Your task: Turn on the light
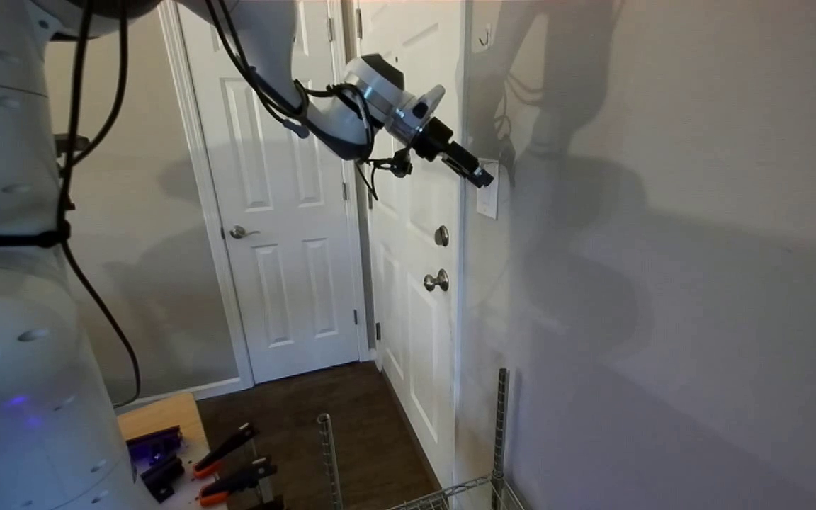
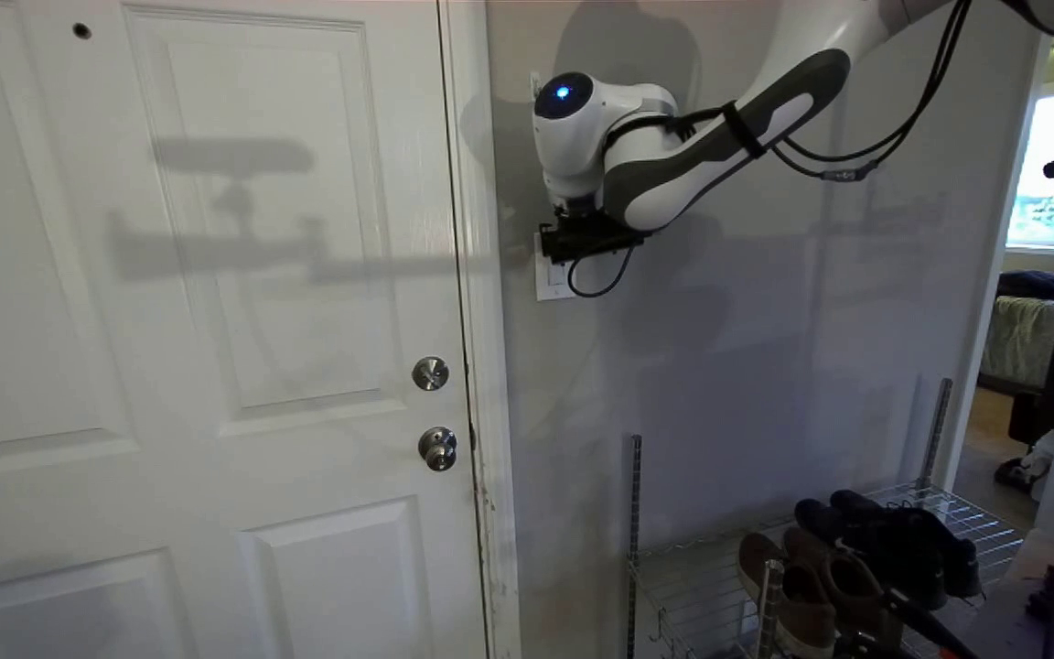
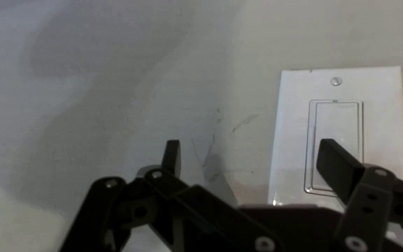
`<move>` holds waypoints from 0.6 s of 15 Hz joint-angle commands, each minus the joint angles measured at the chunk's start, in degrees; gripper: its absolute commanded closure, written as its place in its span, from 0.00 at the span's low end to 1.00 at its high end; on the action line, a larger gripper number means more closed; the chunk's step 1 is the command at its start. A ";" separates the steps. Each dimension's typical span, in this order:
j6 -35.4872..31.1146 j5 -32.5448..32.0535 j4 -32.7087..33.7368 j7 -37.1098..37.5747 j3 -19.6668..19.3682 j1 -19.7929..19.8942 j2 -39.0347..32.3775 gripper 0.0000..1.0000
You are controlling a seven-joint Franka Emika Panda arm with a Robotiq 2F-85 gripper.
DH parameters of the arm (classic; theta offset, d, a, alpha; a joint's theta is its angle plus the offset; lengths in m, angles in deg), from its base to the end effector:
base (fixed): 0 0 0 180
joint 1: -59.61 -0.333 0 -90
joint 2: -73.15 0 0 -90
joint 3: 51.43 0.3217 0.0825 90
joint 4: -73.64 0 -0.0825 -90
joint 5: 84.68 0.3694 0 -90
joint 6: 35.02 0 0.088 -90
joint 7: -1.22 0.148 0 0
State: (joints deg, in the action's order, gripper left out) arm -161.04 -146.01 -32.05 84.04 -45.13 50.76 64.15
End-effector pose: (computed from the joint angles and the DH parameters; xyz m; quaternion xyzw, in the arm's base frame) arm 0.6263 0.1046 0.4623 0.8569 -0.2659 0.3839 0.2183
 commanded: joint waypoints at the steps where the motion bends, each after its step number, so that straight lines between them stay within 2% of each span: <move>1: 1.21 1.56 -1.33 1.33 0.40 -0.78 1.10 0.00; 9: 0.64 1.53 -6.05 1.79 1.29 -1.68 4.88 0.00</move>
State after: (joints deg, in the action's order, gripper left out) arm -161.04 -144.78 -35.26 84.37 -44.18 49.35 66.07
